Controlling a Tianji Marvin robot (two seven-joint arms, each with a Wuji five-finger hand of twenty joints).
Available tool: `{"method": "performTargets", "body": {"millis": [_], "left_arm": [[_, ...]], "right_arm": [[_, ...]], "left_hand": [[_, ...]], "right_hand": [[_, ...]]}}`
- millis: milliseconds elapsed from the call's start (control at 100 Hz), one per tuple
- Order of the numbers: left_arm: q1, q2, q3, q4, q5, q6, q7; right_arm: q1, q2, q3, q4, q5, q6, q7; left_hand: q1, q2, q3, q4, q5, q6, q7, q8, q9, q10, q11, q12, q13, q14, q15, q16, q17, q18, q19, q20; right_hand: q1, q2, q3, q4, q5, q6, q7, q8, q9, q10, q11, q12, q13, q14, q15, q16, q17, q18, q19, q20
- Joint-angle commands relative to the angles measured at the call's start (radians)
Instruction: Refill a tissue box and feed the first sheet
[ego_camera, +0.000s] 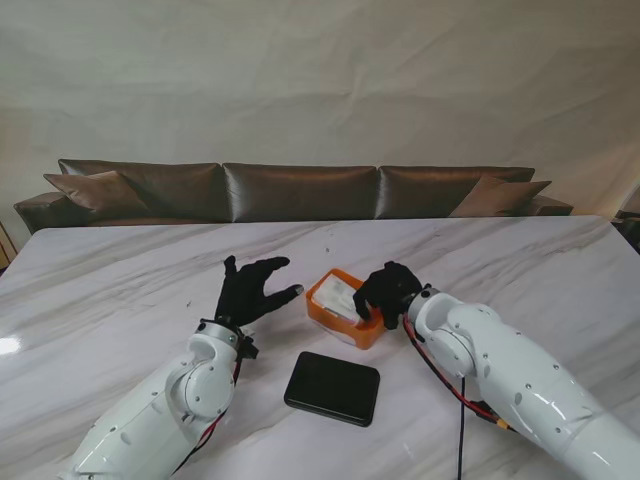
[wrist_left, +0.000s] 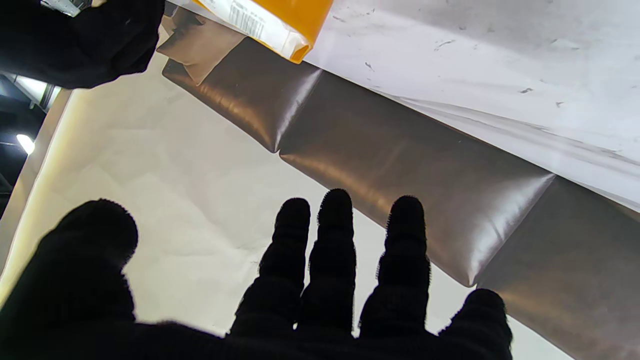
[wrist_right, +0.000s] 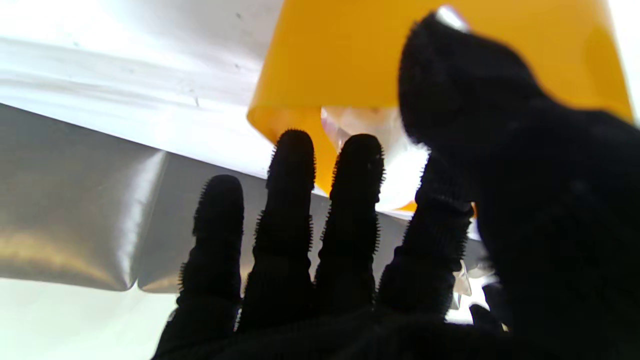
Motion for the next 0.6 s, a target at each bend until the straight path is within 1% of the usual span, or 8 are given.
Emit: {"method": "performTargets", "body": {"millis": [0, 170, 220, 280, 340, 470, 550, 590], "left_arm": [[-0.021, -0.009, 0.003, 0.017, -0.007, 0.006, -0.018], [-0.096, -0.004, 0.036, 0.062, -0.008, 0.032, -0.081], [-0.124, -0.006, 0.053, 0.088, -0.008, 0.037, -0.088], [-0.155, -0.012, 0.074, 0.120, -0.020, 0.037, -0.096], [-0.181, -0.019, 0.095, 0.151, -0.034, 0.035, -0.103], [-0.227, -0.034, 0.143, 0.212, -0.038, 0.036, -0.090], [-0.248, -0.043, 0.171, 0.237, -0.045, 0.043, -0.091], [-0.256, -0.048, 0.183, 0.249, -0.053, 0.043, -0.095]], "right_arm": [[-0.016, 0.012, 0.015, -0.027, -0.012, -0.004, -0.002], [-0.126, 0.013, 0.150, -0.138, -0.046, 0.013, -0.010], [-0.168, 0.011, 0.191, -0.179, -0.056, 0.040, -0.018], [-0.222, 0.009, 0.233, -0.237, -0.072, 0.103, -0.017], [-0.271, 0.005, 0.263, -0.286, -0.082, 0.174, -0.012], [-0.349, -0.004, 0.296, -0.353, -0.089, 0.310, -0.006], [-0.383, -0.010, 0.304, -0.382, -0.081, 0.389, -0.003], [-0.394, -0.014, 0.306, -0.390, -0.070, 0.423, 0.000]], "left_hand": [[0.002, 0.053, -0.034, -0.033, 0.037, -0.033, -0.023, -0.026, 0.002, 0.013, -0.021, -0.009, -0.048, 0.003, -0.019, -0.014, -0.032, 0.014, 1.224, -0.004], [0.003, 0.108, -0.051, -0.040, 0.119, -0.031, -0.058, -0.048, -0.017, 0.018, -0.025, -0.008, -0.090, -0.009, -0.028, -0.018, -0.047, 0.000, 1.222, 0.002], [-0.008, 0.136, -0.057, -0.043, 0.145, -0.032, -0.060, -0.052, -0.016, 0.018, -0.023, -0.007, -0.094, -0.012, -0.028, -0.018, -0.047, -0.003, 1.225, 0.005], [-0.014, 0.165, -0.068, -0.050, 0.192, -0.033, -0.061, -0.058, -0.015, 0.018, -0.018, -0.004, -0.103, -0.014, -0.024, -0.016, -0.053, -0.007, 1.230, 0.011], [-0.019, 0.190, -0.079, -0.056, 0.230, -0.037, -0.057, -0.061, -0.018, 0.017, -0.015, -0.002, -0.113, -0.018, -0.023, -0.015, -0.059, -0.014, 1.232, 0.014], [-0.028, 0.225, -0.091, -0.064, 0.296, -0.052, -0.042, -0.062, -0.013, 0.003, -0.004, 0.003, -0.121, -0.021, -0.017, -0.013, -0.061, -0.019, 1.240, 0.020], [-0.030, 0.242, -0.097, -0.069, 0.323, -0.056, -0.037, -0.064, -0.015, -0.001, -0.001, 0.005, -0.130, -0.022, -0.015, -0.013, -0.063, -0.023, 1.243, 0.023], [-0.028, 0.245, -0.099, -0.070, 0.334, -0.057, -0.034, -0.065, -0.016, -0.002, 0.000, 0.006, -0.134, -0.023, -0.014, -0.013, -0.067, -0.025, 1.242, 0.023]], "right_hand": [[-0.039, -0.061, 0.060, 0.008, -0.039, -0.006, -0.050, -0.053, -0.037, -0.032, -0.059, -0.063, -0.039, -0.019, -0.066, -0.044, -0.023, -0.018, -0.026, -0.031], [-0.230, -0.034, 0.067, -0.021, -0.159, 0.064, -0.151, -0.149, -0.117, 0.022, -0.176, -0.186, -0.113, 0.000, -0.147, -0.127, -0.036, -0.011, -0.035, -0.056], [-0.274, 0.074, 0.041, -0.012, -0.173, 0.100, -0.145, -0.162, -0.108, 0.052, -0.155, -0.190, -0.091, 0.021, -0.089, -0.105, -0.017, -0.008, -0.004, -0.042], [-0.302, 0.344, -0.050, 0.042, -0.146, 0.173, -0.120, -0.161, -0.035, 0.094, -0.098, -0.159, 0.003, 0.048, 0.075, 0.001, 0.043, -0.002, 0.094, 0.024], [-0.315, 0.521, -0.130, 0.085, -0.099, 0.234, -0.102, -0.153, 0.030, 0.122, -0.071, -0.132, 0.050, 0.069, 0.188, 0.080, 0.076, 0.008, 0.159, 0.085], [-0.336, 0.682, -0.249, 0.065, 0.024, 0.290, -0.049, -0.255, 0.211, 0.144, -0.047, -0.104, 0.192, 0.109, 0.354, 0.167, 0.169, 0.012, 0.266, 0.161], [-0.381, 0.819, -0.342, 0.144, 0.095, 0.324, -0.074, -0.209, 0.279, 0.164, -0.050, -0.089, 0.237, 0.136, 0.415, 0.190, 0.200, 0.022, 0.313, 0.176], [-0.396, 0.860, -0.367, 0.151, 0.126, 0.336, -0.083, -0.184, 0.306, 0.178, -0.046, -0.083, 0.254, 0.148, 0.432, 0.195, 0.209, 0.030, 0.328, 0.181]]}}
